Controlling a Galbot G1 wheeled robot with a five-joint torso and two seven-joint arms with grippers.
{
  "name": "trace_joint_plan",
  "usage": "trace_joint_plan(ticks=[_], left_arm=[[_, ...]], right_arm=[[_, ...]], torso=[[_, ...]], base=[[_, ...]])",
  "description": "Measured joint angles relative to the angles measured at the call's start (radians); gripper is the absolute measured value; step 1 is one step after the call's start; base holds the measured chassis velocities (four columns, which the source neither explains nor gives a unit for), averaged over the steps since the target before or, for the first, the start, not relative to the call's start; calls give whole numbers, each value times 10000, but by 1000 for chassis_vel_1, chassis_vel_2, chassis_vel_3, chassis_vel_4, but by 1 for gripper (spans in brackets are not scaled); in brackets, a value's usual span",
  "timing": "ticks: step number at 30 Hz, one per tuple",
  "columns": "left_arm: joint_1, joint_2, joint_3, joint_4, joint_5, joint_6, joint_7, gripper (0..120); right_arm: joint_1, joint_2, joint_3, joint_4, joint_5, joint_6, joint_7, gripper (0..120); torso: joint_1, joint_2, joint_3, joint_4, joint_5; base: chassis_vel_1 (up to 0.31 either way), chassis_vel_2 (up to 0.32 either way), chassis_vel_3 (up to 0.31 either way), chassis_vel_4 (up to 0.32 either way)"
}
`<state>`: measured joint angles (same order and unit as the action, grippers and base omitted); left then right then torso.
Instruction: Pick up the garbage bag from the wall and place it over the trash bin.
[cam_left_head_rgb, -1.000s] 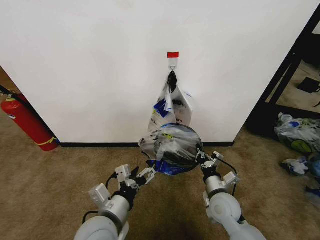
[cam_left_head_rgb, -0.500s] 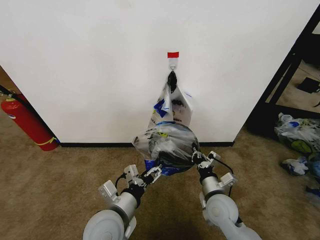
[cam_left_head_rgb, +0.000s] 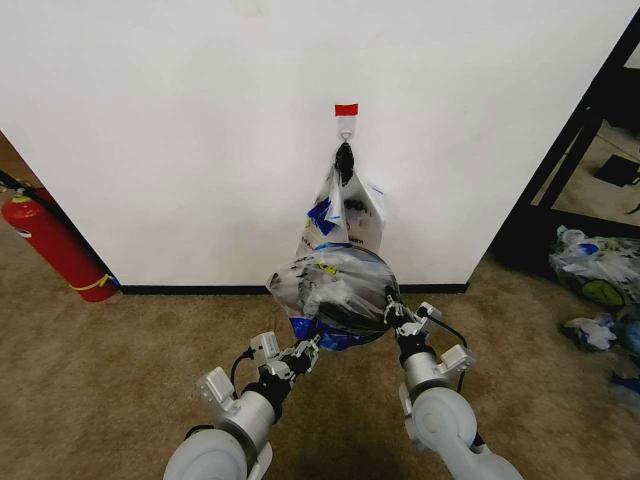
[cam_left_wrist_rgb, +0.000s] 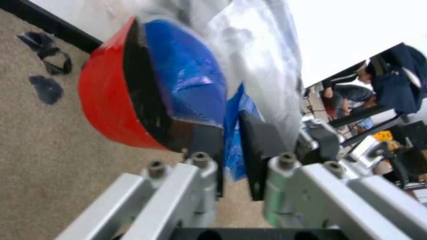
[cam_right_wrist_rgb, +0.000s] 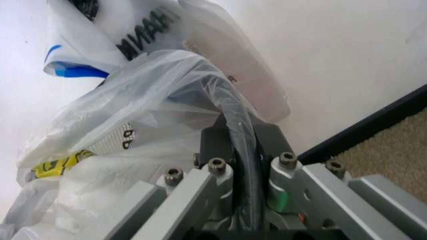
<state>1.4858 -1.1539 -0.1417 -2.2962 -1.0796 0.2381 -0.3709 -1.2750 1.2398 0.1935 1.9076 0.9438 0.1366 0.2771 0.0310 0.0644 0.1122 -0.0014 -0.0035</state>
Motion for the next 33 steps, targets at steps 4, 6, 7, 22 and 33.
trace_joint_plan(ticks=[4,6,7,22,33], left_arm=[[182,29,23,358,763,-290,616,0],[210,35,27,408,875,-342,721,0],[235,41,35,455,979,-394,813,0],[79,155,107,2313,3176,-1111,1124,0],[-328,45,92,3241,3995,-1408,877,0]], right_arm=[[22,1,2,-21,1,-4,76,1],[29,1,4,-35,1,-4,94,1],[33,1,6,-47,1,-4,116,1],[-249,-159,-50,845,940,-270,675,1],[-570,-224,-223,1375,1243,-530,903,1]], torso=[[0,0,0,0,0],[0,0,0,0,0],[0,0,0,1,0],[0,0,0,0,-1],[0,0,0,0,0]], base=[[0,0,0,0],[0,0,0,0],[0,0,0,0],[0,0,0,0],[0,0,0,0]])
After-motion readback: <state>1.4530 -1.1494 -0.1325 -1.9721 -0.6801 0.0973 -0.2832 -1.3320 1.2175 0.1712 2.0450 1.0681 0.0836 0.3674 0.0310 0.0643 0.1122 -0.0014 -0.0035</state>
